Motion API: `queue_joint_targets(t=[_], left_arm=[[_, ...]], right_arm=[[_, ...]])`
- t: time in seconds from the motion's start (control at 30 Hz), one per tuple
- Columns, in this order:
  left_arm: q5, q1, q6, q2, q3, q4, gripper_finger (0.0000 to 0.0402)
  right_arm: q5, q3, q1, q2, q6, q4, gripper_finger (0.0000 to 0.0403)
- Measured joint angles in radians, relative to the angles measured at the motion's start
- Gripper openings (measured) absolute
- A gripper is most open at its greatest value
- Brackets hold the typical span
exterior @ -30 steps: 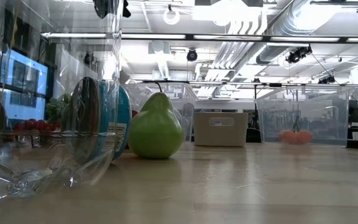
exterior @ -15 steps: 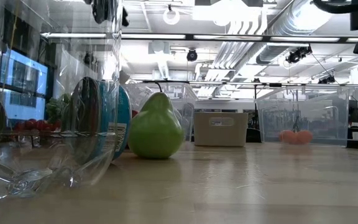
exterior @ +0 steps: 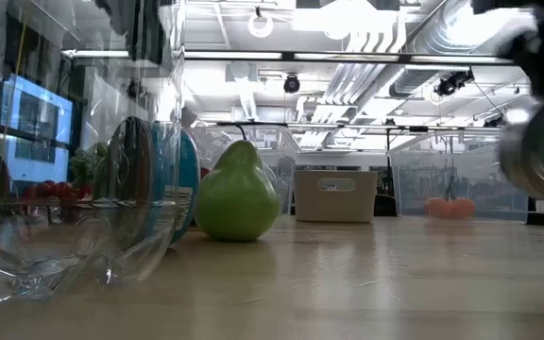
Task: Pick & Place Food Item
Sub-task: Put the green tuna can into the gray bin
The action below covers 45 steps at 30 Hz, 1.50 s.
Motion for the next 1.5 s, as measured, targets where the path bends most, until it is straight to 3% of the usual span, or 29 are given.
queue_joint_targets(t=[0.17, 0.4, 0.57, 0.9, 1.2, 1.5], left_arm=[[0.000, -0.039, -0.075, -0.087, -0.105, 0.051, 0.0156], [0.000, -0.125, -0.080, -0.192, -0.121, 0.053, 0.0156], [-0.001, -0.179, -0.014, -0.224, -0.121, 0.054, 0.0156], [-0.002, -0.214, -0.004, -0.222, -0.122, 0.053, 0.0156], [0.000, -0.217, -0.006, -0.222, -0.124, 0.053, 0.0156], [0.000, -0.216, -0.003, -0.217, -0.124, 0.053, 0.0156]], right_arm=[[0.186, 0.118, -0.083, 0.000, -0.165, -0.038, 0.0128], [0.509, 0.278, -0.295, 0.000, -0.313, -0.055, 0.0128], [0.617, 0.321, -0.453, -0.003, -0.393, -0.017, 0.0128], [0.493, 0.310, -0.747, -0.002, -0.309, 0.059, 0.0128], [0.322, 0.224, -0.893, 0.022, -0.335, 0.276, 0.0128], [0.282, 0.127, -0.977, 0.050, -0.199, 0.431, 0.0129]])
